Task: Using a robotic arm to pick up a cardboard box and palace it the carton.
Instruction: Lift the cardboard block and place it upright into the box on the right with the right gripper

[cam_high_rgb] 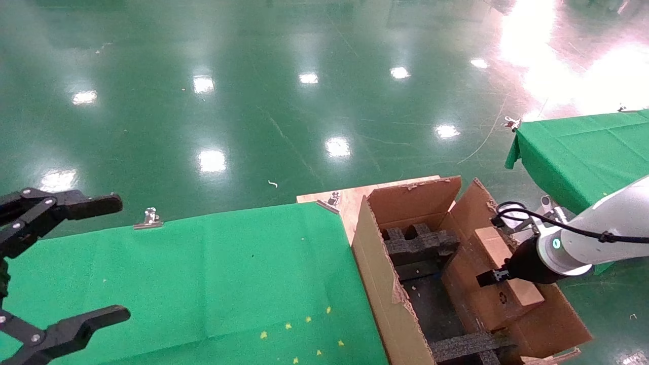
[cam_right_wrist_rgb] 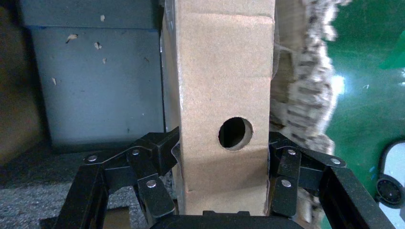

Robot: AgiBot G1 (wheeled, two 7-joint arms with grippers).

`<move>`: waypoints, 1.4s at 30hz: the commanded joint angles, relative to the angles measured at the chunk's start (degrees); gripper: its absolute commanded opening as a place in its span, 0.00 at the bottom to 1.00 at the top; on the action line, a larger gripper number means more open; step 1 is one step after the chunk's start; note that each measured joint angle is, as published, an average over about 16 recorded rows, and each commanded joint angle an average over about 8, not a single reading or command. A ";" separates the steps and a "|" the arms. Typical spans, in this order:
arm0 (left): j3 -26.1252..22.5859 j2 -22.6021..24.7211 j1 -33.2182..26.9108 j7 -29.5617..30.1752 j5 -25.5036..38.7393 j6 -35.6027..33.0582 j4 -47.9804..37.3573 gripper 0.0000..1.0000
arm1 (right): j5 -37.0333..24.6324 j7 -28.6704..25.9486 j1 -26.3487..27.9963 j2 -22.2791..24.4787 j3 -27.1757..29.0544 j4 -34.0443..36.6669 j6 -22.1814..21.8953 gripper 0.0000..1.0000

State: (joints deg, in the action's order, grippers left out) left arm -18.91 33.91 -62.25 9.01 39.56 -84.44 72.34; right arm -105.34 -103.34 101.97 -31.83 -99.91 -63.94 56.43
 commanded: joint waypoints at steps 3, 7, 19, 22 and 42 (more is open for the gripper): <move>0.00 0.00 0.00 0.00 0.00 0.00 0.00 1.00 | 1.78 2.97 -1.32 -1.76 0.02 3.81 -1.23 0.00; -0.01 0.00 0.00 0.00 -0.01 0.00 0.00 1.00 | 3.59 5.81 -2.80 -3.84 0.10 7.75 -2.16 0.00; -0.02 -0.01 0.00 -0.01 -0.02 0.01 -0.01 1.00 | 8.80 14.29 -6.05 -8.83 0.80 17.77 -2.83 0.44; -0.02 -0.01 0.01 -0.01 -0.03 0.02 -0.01 1.00 | 9.59 15.13 -6.35 -9.25 0.95 18.67 -2.65 0.82; -0.03 -0.01 0.00 -0.02 -0.04 0.02 -0.03 1.00 | 8.75 14.53 -4.97 -9.03 1.08 18.07 -2.28 1.00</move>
State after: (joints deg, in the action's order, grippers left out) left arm -18.94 33.90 -62.25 8.99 39.52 -84.42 72.31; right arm -96.62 -88.80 97.11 -40.75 -98.81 -46.01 54.17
